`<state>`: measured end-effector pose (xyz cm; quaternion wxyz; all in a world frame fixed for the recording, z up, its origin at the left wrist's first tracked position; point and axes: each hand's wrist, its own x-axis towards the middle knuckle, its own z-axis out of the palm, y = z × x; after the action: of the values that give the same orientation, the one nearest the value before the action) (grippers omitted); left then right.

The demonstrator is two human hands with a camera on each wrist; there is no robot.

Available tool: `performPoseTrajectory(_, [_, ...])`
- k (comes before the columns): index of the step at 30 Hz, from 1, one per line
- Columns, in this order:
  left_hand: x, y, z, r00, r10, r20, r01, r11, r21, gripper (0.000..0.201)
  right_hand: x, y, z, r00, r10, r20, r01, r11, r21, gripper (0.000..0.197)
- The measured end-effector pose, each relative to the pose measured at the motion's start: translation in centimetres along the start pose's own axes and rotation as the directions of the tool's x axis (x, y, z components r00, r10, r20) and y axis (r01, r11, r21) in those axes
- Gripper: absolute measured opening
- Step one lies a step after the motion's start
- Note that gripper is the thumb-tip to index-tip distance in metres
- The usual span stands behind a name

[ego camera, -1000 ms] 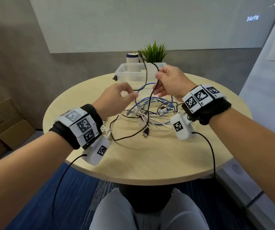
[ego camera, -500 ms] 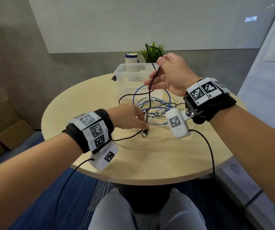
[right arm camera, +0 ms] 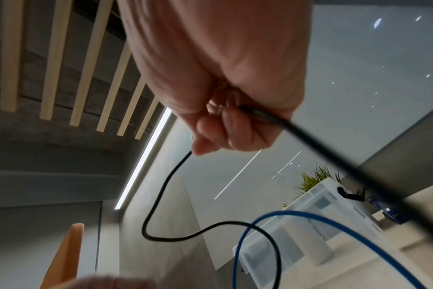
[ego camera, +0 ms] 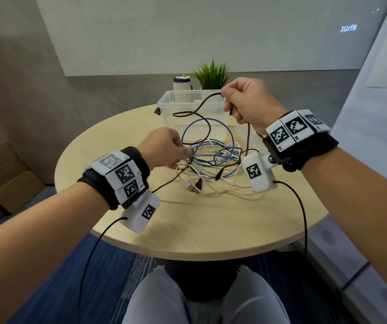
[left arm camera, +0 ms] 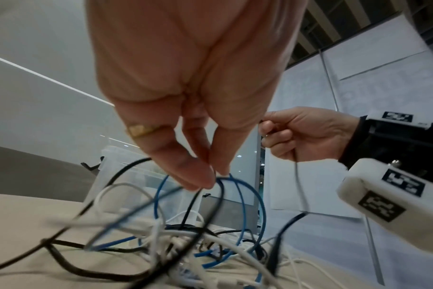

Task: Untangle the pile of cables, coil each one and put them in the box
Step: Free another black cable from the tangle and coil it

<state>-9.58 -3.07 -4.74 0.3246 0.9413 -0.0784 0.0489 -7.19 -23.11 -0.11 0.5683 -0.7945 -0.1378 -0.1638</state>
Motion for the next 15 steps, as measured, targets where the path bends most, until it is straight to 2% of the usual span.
performPoseTrajectory(2, [-0.1,0.6,-0.2,0.975,0.08,-0.208,-0.092,0.995,-0.048,0.033,-0.3,0.0,0.5,0.999,0.008,0.041,-0.007,0.999,-0.032,0.016])
performPoseTrajectory(4, [-0.3,1.2,-0.4,0.9,0.173,-0.399,-0.226,0.97,-0.089,0.041,-0.6,0.1,1.0,0.996,0.015,0.091,-0.011,0.999,-0.046,0.015])
performPoseTrajectory(5, [-0.4,1.5,-0.5,0.865,0.202,-0.458,-0.285,0.951,-0.118,0.046,-0.7,0.0,1.1,0.994,0.012,0.109,-0.008,0.999,-0.031,0.015])
performPoseTrajectory(7, [-0.5,1.9,-0.6,0.827,0.2,-0.526,-0.339,0.923,-0.182,0.05,-0.8,-0.2,1.3,0.991,-0.005,0.137,0.002,1.0,0.025,0.015])
performPoseTrajectory(9, [-0.3,2.1,-0.9,0.813,0.163,-0.559,-0.347,0.906,-0.241,0.038,-0.9,-0.4,1.4,0.986,-0.014,0.164,0.005,0.999,0.051,0.015])
performPoseTrajectory(12, [0.2,1.6,-1.4,0.832,0.121,-0.541,-0.279,0.935,-0.219,0.009,-1.1,-0.1,1.5,0.978,0.029,0.205,-0.012,0.996,-0.084,0.013])
performPoseTrajectory(13, [0.4,1.2,-1.6,0.856,0.108,-0.506,-0.222,0.96,-0.17,0.012,-1.2,0.1,1.5,0.971,0.059,0.233,-0.022,0.987,-0.158,0.011])
performPoseTrajectory(15, [0.4,0.4,-1.7,0.942,0.055,-0.331,-0.087,0.993,-0.082,0.017,-1.4,0.6,1.6,0.951,0.137,0.277,-0.054,0.957,-0.286,0.01])
